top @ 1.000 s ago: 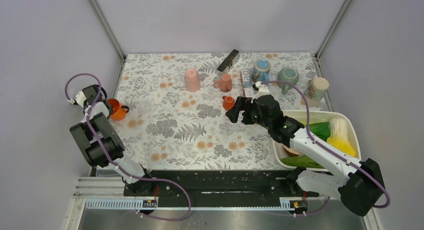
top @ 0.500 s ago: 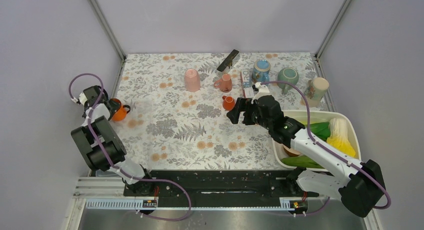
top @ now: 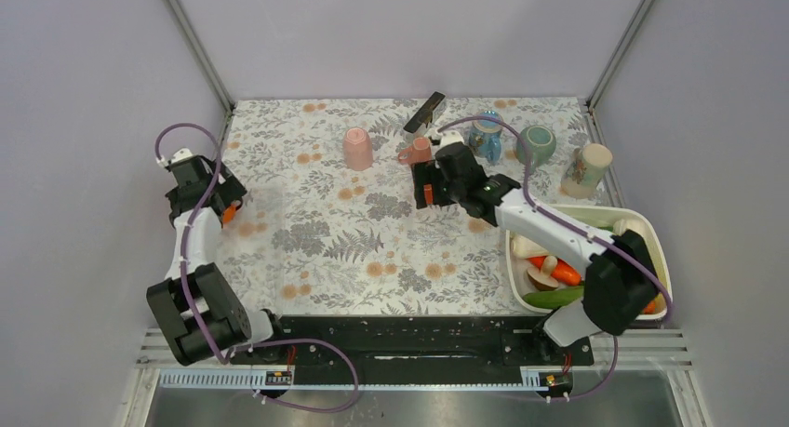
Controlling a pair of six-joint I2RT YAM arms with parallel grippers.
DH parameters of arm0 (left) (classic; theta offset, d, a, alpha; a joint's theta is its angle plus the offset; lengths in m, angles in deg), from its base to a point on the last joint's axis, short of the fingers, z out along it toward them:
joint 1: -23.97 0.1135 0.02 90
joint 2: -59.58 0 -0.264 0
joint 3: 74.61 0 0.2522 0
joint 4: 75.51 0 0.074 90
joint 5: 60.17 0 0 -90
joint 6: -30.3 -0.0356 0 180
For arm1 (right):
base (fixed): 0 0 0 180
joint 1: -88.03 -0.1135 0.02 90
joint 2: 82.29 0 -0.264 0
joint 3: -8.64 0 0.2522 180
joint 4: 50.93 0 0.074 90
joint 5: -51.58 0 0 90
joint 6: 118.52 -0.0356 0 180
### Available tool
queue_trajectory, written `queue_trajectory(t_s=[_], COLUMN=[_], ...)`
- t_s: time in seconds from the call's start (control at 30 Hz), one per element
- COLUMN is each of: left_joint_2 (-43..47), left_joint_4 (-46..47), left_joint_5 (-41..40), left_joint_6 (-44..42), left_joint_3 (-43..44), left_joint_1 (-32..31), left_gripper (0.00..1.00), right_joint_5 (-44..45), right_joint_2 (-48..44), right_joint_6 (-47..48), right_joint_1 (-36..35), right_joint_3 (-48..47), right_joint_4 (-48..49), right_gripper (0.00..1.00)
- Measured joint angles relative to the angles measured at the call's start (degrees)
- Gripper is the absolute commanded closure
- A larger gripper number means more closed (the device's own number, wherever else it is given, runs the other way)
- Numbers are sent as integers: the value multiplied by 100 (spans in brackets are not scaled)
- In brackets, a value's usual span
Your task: Turn the mug right side up
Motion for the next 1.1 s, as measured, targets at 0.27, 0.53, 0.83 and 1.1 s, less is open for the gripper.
queue_trajectory(t_s=[0.27,0.53,0.83,1.1], left_joint_2=[295,417,428,426], left_joint_4=[-70,-382,-522,-728], left_joint_5=[101,741,1108,1156], left_joint_6=[-660,-1174,-1351,-1344], left_joint_3=[-166,-66,72,245], left_joint_1=[-769,-1067,-1438,-1469], left_gripper=[3,4,4,4], right_joint_5=[-114,-546,-820,-813], right_joint_2=[2120,3211,3917,4417], right_joint_6=[1104,2719,3751,3858], right_joint_1=[199,376,442,522], right_joint_3=[-2234,-3001,-3700,-4183], right_joint_4=[-651,-1596,-2138,-2544], right_gripper=[0,1,1,12])
